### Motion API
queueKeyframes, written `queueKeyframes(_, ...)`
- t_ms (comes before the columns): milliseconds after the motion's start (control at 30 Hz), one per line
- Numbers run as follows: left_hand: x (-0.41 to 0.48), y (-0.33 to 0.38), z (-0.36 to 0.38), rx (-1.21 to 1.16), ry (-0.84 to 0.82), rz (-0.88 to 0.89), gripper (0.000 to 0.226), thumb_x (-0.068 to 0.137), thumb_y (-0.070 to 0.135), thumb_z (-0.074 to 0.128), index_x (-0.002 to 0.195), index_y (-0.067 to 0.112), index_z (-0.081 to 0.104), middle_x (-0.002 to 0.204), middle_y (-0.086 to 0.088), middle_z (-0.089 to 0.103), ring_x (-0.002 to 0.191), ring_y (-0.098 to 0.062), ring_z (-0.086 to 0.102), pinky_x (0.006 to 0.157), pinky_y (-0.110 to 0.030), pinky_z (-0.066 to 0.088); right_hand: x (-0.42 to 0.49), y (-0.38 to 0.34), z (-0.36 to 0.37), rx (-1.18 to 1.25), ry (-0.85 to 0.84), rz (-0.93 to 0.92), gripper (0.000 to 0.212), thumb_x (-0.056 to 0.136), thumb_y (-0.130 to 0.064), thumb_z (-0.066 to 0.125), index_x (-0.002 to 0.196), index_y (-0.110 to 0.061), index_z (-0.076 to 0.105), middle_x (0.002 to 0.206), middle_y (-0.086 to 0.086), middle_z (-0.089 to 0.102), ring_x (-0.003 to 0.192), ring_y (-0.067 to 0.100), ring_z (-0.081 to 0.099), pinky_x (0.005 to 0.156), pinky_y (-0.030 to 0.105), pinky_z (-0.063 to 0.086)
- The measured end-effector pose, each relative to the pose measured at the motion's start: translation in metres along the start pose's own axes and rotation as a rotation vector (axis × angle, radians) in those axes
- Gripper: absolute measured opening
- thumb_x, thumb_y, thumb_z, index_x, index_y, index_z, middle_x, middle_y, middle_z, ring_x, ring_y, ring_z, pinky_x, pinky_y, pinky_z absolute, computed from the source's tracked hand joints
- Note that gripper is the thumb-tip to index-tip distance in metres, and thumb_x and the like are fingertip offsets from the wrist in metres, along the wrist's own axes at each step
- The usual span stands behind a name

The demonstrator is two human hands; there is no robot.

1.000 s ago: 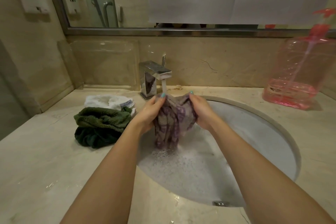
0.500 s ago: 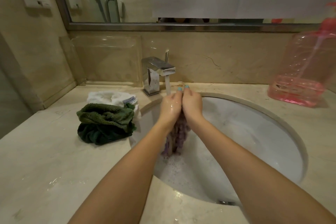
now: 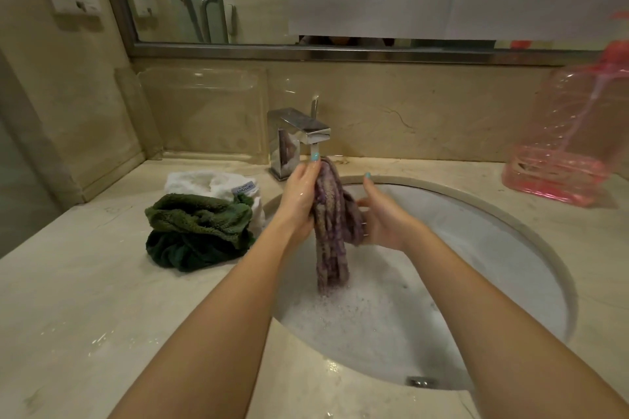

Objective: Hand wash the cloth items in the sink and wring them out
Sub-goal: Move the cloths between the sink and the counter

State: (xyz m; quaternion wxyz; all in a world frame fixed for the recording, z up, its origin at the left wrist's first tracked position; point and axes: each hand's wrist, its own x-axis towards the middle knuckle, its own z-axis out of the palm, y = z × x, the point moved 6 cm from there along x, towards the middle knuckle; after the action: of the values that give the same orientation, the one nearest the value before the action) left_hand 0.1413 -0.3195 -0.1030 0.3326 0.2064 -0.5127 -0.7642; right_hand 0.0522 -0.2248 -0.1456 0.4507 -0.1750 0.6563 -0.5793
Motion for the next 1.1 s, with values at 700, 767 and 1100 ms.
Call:
queueKeyframes(700,0.013,0.011,-0.044,0.671,0.133,0.141,0.032,0.102,0.026,0.049,0.124,0.004,0.053,0.113,-0.011,0.063,0.106,-0.027,0.061,0.093,-0.042,0.05,-0.005,-0.027,-0.015,-0.042,-0.09,-0.286,0.043,0.091,-0.002,0.06,0.13,-0.02,0.054,0.119,0.015,0.062,0.097,0.029,0.066,0.082,0.048,0.056)
queueKeyframes(767,0.011,0.015,-0.044,0.875,0.186,0.203,0.029,0.102,0.028,0.049,0.113,0.002,0.057,0.099,-0.009,0.059,0.096,-0.027,0.057,0.074,-0.035,0.04,-0.004,-0.032,-0.021,-0.05,-0.095,-0.314,0.037,0.094,-0.003,0.056,0.128,-0.018,0.056,0.119,0.015,0.063,0.097,0.025,0.067,0.082,0.042,0.056)
queueKeyframes(1100,0.005,0.02,-0.023,1.051,0.033,0.289,0.036,0.101,0.032,0.049,0.127,0.008,0.058,0.108,-0.002,0.062,0.097,-0.017,0.057,0.075,-0.026,0.042,0.001,-0.024,-0.04,-0.658,0.099,-0.339,0.031,0.097,-0.033,0.056,0.071,-0.016,0.06,0.057,-0.001,0.052,0.053,0.013,0.048,0.051,0.021,0.037)
